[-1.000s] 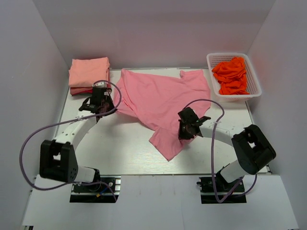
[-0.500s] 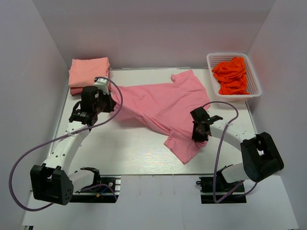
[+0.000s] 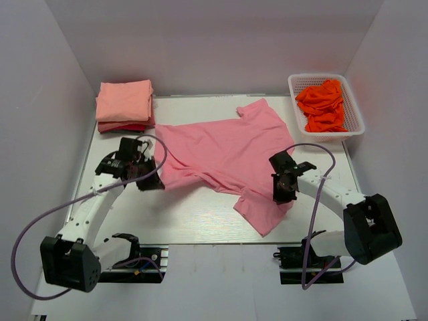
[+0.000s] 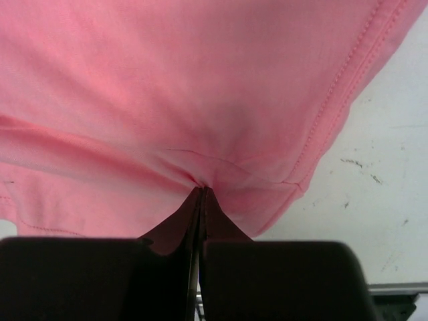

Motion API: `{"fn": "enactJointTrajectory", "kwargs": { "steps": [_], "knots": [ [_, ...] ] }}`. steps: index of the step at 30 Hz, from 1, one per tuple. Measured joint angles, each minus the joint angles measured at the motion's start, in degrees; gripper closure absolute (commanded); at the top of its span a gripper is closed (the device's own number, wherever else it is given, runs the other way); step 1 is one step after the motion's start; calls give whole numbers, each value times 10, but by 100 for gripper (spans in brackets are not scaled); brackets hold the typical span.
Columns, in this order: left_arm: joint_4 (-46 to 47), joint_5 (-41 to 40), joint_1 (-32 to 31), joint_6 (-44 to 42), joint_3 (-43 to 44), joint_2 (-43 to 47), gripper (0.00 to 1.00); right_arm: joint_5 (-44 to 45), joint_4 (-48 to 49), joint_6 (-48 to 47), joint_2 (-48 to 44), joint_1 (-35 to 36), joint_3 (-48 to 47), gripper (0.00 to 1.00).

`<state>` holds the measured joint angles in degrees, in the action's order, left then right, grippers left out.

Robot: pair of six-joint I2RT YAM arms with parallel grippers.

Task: Fold and stack the t-shirts
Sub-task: Flatten out the tshirt

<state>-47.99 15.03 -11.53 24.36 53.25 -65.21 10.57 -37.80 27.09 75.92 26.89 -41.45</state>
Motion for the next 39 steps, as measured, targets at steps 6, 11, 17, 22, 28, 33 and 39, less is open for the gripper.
{"fn": "enactJointTrajectory", "kwargs": {
  "steps": [6,11,17,22,28,33,39],
  "knots": [
    [-138,61,-2,26,-141,58,72,0,-40,-5,-3,-5,0,100],
    [-224,81,-5,36,-150,40,0,10,-82,-1,21,-7,-17,52],
    [-190,35,-5,41,-3,-23,0,6,-97,-21,9,-6,-82,21],
    [-79,-42,0,55,63,-116,0,-17,-53,-70,-9,-6,-139,10],
    [-28,-173,2,71,240,-349,0,-12,46,-116,95,-6,-225,10],
    [-66,-262,6,102,396,-528,0,49,75,-141,253,-9,-335,10],
    [-174,-301,9,117,568,-658,0,82,42,-157,373,-39,-469,10]
  ]
}}
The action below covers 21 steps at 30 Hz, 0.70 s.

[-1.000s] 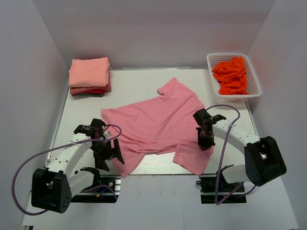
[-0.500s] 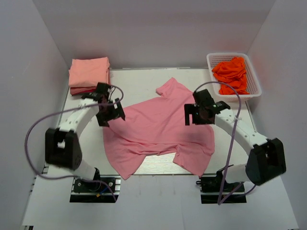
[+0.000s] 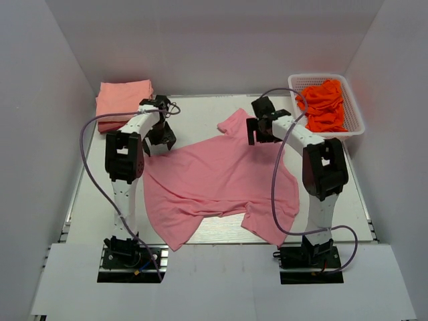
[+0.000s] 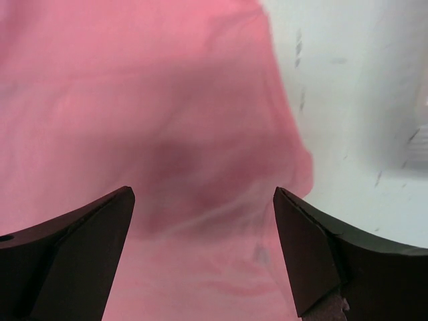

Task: Fold and stack the t-shirts
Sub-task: Flatten out the tshirt

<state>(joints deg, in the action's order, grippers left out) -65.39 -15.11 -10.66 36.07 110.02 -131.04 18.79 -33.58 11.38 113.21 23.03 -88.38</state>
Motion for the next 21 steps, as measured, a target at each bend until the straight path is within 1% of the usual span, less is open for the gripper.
{"fn": "enactJointTrajectory", "kwargs": {
  "steps": [2,5,8,11,14,15,16,18,19,21],
  "knots": [
    [-40,-15,3,6,14,2,0,-1,-5,-2,10,-14,-28,10],
    [-76,-27,11,14,13,18,0,-25,-4,-17,12,-33,-61,10],
    [-88,-33,32,26,-2,41,0,-57,9,-37,28,-42,-113,10],
    [-87,-35,64,40,-35,64,0,-84,31,-52,66,-42,-183,10],
    [-68,-29,95,56,-79,84,5,-102,59,-70,116,-40,-251,10],
    [-52,-25,104,61,-95,90,10,-107,70,-75,133,-40,-266,10],
    [-37,-18,111,64,-110,94,12,-113,82,-78,149,-39,-278,10],
    [-11,0,121,67,-129,98,17,-123,107,-79,176,-39,-288,10],
    [3,10,123,69,-136,98,22,-129,121,-79,189,-39,-290,10],
    [23,25,123,71,-143,98,27,-135,141,-78,213,-40,-294,10]
  ]
}}
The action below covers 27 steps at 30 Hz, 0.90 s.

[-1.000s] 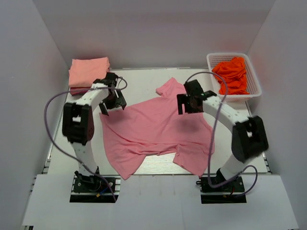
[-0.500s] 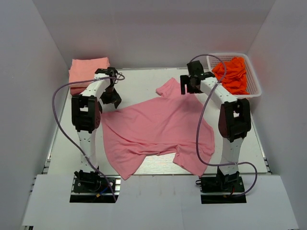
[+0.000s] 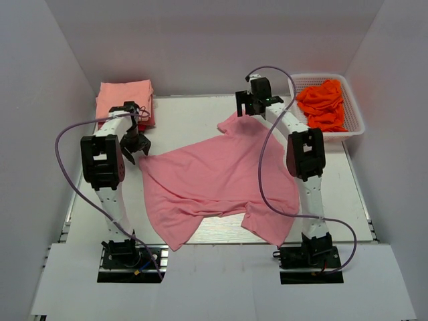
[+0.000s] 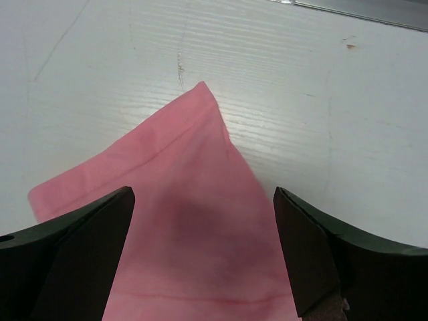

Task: Fold and stack the t-shirts
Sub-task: Flatten out the tshirt

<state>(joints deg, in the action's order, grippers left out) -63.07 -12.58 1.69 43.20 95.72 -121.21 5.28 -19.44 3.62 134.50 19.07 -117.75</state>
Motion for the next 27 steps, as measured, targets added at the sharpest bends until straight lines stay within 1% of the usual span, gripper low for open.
{"fn": "enactJointTrajectory", "kwargs": {
  "steps": [1,3,4,6,7,9,10,11,13,14,15,17,18,19,20,25,27],
  "knots": [
    [9,5,0,0,-1,0,33,-4,9,1,15,0,-7,10],
    [24,16,0,0,-1,0,40,-10,28,5,42,-2,-25,10],
    [32,20,0,-1,-2,0,49,-11,40,7,56,-2,-33,10],
    [42,28,0,0,-5,-1,56,-13,62,12,77,-3,-45,10],
    [47,30,1,0,-6,-2,67,-14,71,14,88,-3,-52,10],
    [53,32,2,1,-11,-2,79,-16,91,19,112,-3,-72,11],
    [55,33,3,0,-16,-2,87,-17,100,20,123,-3,-79,12],
    [57,35,4,0,-21,-2,100,-17,109,21,131,-3,-83,14],
    [60,37,6,-2,-33,-2,100,-16,120,23,145,-3,-89,24],
    [59,39,7,-3,-37,-2,100,-16,123,24,150,-3,-90,34],
    [60,41,8,-5,-38,-2,100,-14,127,21,155,-3,-91,47],
    [62,45,8,-7,-38,-2,100,-16,130,22,157,-3,-95,68],
    [62,46,8,-8,-38,-2,100,-17,130,23,158,-3,-97,75],
    [63,48,8,-11,-38,-2,100,-18,130,23,158,-3,-99,95],
    [63,50,9,-14,-38,-1,100,-20,130,21,159,-3,-100,100],
    [82,70,9,-45,-20,2,100,-23,125,19,157,-3,-100,100],
    [95,83,9,-59,-8,13,100,-13,130,16,142,-3,-87,100]
  ]
}}
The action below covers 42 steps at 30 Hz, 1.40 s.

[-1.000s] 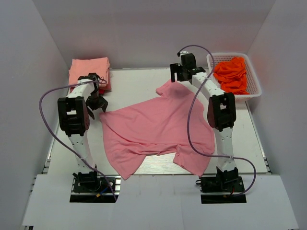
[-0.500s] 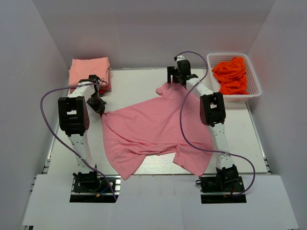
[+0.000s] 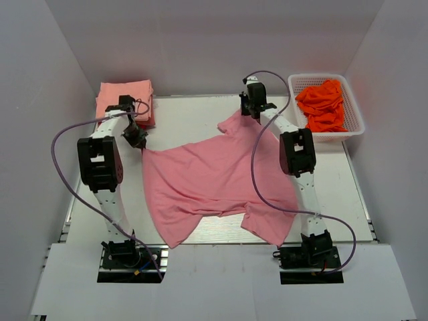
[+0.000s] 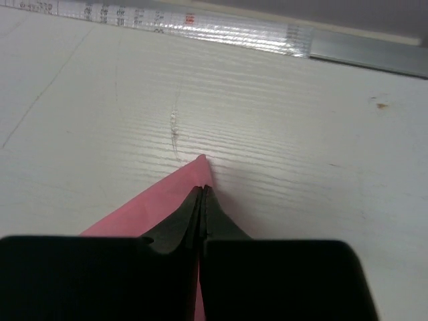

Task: Fold and stack the t-shirts
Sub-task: Flatten out the tshirt

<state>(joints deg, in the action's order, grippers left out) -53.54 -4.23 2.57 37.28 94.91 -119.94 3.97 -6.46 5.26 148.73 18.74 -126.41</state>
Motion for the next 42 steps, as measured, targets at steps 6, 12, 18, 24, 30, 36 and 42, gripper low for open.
{"fn": "enactJointTrajectory", "kwargs": {
  "steps": [6,12,18,24,30,36,42],
  "knots": [
    [73,45,-1,-29,16,99,100,49,13,-21,-132,-9,40,100],
    [138,58,-5,-47,34,216,100,81,56,-31,-311,-41,53,100],
    [210,68,-6,-63,38,292,100,94,96,-70,-422,-76,50,100],
    [277,82,-8,-76,88,313,100,87,103,-107,-443,-90,22,100],
    [317,84,-5,-89,194,304,100,79,116,-124,-452,-101,7,100],
    [347,82,-5,-97,199,321,100,59,156,-129,-476,-109,1,100],
    [360,79,-5,-103,221,297,100,47,214,-134,-472,-112,-37,100]
  ]
}}
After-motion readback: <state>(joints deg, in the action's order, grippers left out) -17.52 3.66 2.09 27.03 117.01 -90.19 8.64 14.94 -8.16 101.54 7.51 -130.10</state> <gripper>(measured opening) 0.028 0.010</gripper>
